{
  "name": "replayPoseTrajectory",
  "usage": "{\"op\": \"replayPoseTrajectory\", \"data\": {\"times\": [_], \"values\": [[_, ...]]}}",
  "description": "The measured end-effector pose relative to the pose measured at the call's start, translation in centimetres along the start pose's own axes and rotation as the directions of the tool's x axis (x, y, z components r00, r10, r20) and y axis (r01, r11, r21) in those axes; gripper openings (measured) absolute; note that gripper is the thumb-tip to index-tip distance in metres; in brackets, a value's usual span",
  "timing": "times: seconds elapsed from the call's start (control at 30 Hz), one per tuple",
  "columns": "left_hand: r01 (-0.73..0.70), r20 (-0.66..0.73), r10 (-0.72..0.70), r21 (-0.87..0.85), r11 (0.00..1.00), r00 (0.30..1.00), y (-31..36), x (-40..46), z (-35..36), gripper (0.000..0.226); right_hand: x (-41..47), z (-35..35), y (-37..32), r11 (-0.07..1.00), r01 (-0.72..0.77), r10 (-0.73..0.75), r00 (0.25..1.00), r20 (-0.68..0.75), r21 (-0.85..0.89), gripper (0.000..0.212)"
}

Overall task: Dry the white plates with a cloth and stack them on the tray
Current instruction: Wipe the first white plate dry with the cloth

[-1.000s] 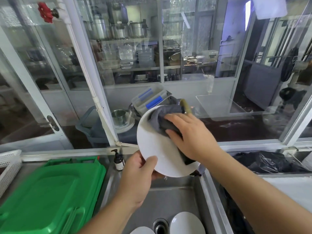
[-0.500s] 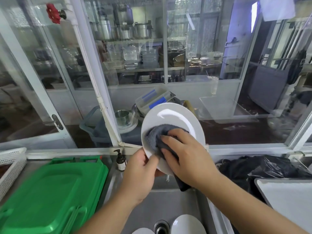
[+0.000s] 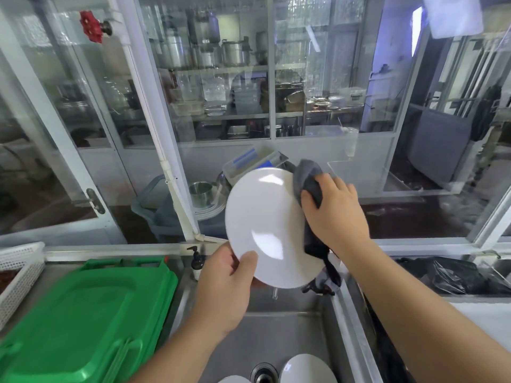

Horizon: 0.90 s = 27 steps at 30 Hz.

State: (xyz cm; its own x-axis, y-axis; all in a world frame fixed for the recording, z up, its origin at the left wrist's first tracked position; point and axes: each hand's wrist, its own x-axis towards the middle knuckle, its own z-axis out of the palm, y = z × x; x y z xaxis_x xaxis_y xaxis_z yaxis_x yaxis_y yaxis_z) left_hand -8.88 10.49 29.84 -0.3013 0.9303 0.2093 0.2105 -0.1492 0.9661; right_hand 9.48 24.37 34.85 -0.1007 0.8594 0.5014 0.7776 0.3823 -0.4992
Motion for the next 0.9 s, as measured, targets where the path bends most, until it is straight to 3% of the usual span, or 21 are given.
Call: {"op": "replayPoseTrajectory", "data": {"times": [0.1, 0.2, 0.33, 0.37, 0.5, 0.57, 0.7, 0.8, 0.9], "values": [[-0.015, -0.013, 0.015, -0.005, 1.0, 1.0, 0.1, 0.4, -0.2, 0.022, -0.9, 0.5, 1.0, 0.93, -0.273, 0.235, 0.956, 0.173, 0.247, 0.04], [-0.02, -0.001, 0.02, -0.035, 0.999, 1.0, 0.3, 0.5, 0.2, 0.026, -2.4, 1.4, 1.6, 0.745, -0.454, 0.368, 0.891, 0.266, 0.489, 0.024], [-0.042, -0.001, 0.042, -0.042, 0.998, 0.999, 0.1, 0.5, 0.9, 0.029, -4.3, 2.5, 1.9, 0.21, -0.633, 0.437, 0.742, 0.508, 0.745, 0.015], [-0.033, 0.002, 0.033, -0.044, 0.998, 0.999, 0.1, 0.4, 1.1, 0.031, -4.7, 2.7, 2.0, 0.156, -0.641, 0.44, 0.727, 0.528, 0.752, 0.014], [0.1, 0.139, -0.083, -0.118, 0.988, 0.987, 0.2, -0.1, 1.2, 0.048, -4.9, 2.5, 3.0, 0.25, -0.606, 0.483, 0.754, 0.445, 0.755, 0.011], [0.193, 0.226, -0.156, -0.155, 0.969, 0.962, 0.6, 0.1, 0.4, 0.046, -4.5, 1.9, 3.5, 0.393, -0.571, 0.454, 0.802, 0.388, 0.721, 0.011], [0.349, 0.23, -0.309, -0.16, 0.923, 0.923, 2.5, 2.5, -1.8, 0.017, -3.2, 0.4, 4.3, 0.741, -0.425, 0.304, 0.902, 0.305, 0.519, 0.011], [0.361, 0.296, -0.336, -0.034, 0.932, 0.894, 3.3, 3.3, -2.4, 0.019, -2.2, -0.2, 4.5, 0.809, -0.358, 0.221, 0.92, 0.324, 0.466, 0.011], [0.294, 0.244, -0.281, -0.015, 0.956, 0.928, 3.0, 3.4, -1.8, 0.017, -1.7, 0.2, 4.6, 0.778, -0.377, 0.25, 0.92, 0.303, 0.503, 0.013]]}}
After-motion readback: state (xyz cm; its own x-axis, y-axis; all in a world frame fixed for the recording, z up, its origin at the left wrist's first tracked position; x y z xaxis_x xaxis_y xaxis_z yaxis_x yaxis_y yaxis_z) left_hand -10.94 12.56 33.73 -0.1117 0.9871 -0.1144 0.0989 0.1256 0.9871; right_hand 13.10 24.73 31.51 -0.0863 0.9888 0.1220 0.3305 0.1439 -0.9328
